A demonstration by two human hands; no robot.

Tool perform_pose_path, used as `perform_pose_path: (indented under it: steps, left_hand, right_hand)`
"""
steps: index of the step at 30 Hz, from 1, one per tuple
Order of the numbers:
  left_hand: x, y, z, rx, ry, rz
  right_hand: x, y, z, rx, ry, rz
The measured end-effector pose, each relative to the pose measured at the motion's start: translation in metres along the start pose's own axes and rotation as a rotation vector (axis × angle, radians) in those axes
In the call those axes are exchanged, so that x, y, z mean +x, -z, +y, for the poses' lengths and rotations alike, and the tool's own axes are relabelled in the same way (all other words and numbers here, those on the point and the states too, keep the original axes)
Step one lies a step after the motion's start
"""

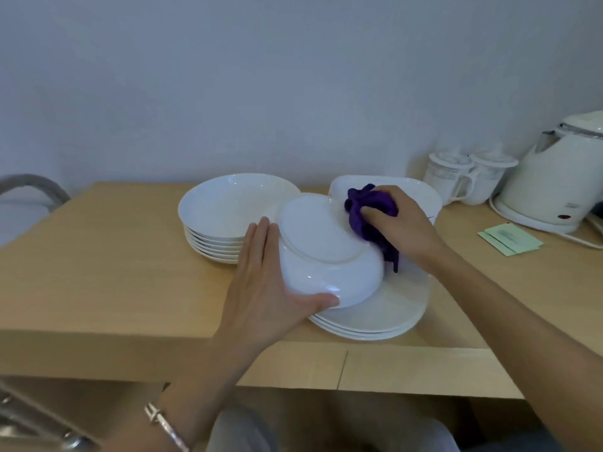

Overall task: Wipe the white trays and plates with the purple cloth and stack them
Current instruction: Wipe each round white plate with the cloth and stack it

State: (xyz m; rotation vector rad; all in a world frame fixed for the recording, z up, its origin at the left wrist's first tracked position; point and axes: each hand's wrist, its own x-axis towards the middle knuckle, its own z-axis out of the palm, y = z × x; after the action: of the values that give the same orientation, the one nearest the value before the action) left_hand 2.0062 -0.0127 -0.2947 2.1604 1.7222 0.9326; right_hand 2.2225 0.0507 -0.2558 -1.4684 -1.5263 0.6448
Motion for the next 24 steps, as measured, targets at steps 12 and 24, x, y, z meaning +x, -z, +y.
perform_pose_path:
  steps: [12, 24]
  left_hand:
    - [-0.004, 0.010, -0.008, -0.298, 0.013, -0.021]
    - [0.008, 0.030, -0.017, -0.600, 0.125, 0.425]
  right_hand:
    - [-0.110, -0.004, -0.024, -0.415, 0.420, -0.403]
    - [-0.024, -0.104, -0.101, -0.646, 0.551, -0.226]
